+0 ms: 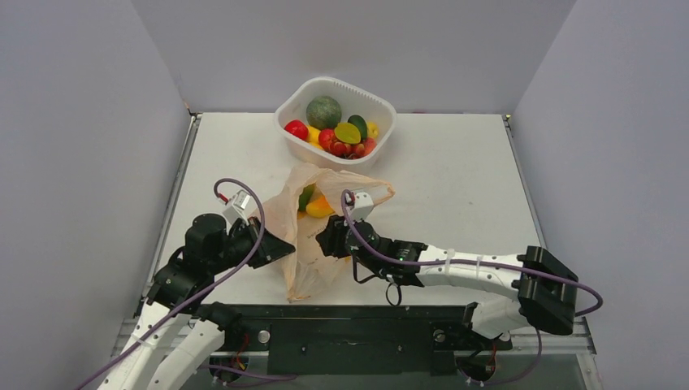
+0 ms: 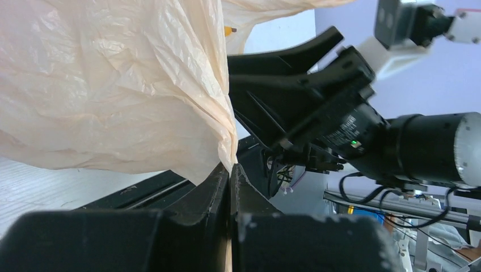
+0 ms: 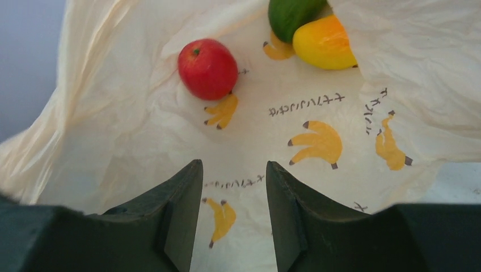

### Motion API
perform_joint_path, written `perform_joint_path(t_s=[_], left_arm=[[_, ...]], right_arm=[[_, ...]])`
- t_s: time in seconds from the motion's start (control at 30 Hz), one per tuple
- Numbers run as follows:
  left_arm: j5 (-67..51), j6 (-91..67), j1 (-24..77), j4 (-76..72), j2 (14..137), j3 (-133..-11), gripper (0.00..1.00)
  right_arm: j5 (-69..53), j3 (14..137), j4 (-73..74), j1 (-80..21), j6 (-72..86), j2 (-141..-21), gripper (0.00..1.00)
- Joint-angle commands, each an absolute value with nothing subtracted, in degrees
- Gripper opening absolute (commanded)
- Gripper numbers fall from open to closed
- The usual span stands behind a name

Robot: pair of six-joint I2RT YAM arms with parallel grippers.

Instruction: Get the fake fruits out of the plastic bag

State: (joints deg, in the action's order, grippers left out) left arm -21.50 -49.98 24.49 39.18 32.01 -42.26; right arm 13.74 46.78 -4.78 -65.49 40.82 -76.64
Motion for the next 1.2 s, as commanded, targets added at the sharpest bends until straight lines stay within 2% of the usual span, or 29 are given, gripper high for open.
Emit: perform_joint_path(t_s=[0.0, 0.1, 0.3, 0.5, 0.6, 1.17], left_arm=[[-19.78, -52.62, 26.81, 35.36, 31.06, -42.49, 0.00], [-18.44, -53.56, 28.48, 34.81, 31.23, -40.47, 0.00], [-15.30, -52.82, 30.48, 37.02, 31.83, -40.29, 0.00], [-13.47, -52.64, 31.48, 39.97, 33.07, -41.34, 0.00], [-12.51, -51.94, 32.30, 41.96, 33.63, -42.49, 0.00], [-9.75, -50.62, 37.47, 39.94, 40.52, -44.61, 0.00]], right_arm=[[28.36, 47.02, -16.89, -66.13, 50.31, -81.02, 0.41], [32.49, 46.87, -23.85, -66.06, 53.35, -86.25, 0.41], [34.36, 52.26, -24.28, -64.00, 61.49, -95.96, 0.44], [36.91, 55.22, -25.39, -62.38, 66.22, -103.00, 0.60], [34.18, 55.33, -28.42, -60.03, 70.08, -106.33, 0.61], [34.31, 61.02, -24.92, -54.27, 80.92, -114.60, 0.71]])
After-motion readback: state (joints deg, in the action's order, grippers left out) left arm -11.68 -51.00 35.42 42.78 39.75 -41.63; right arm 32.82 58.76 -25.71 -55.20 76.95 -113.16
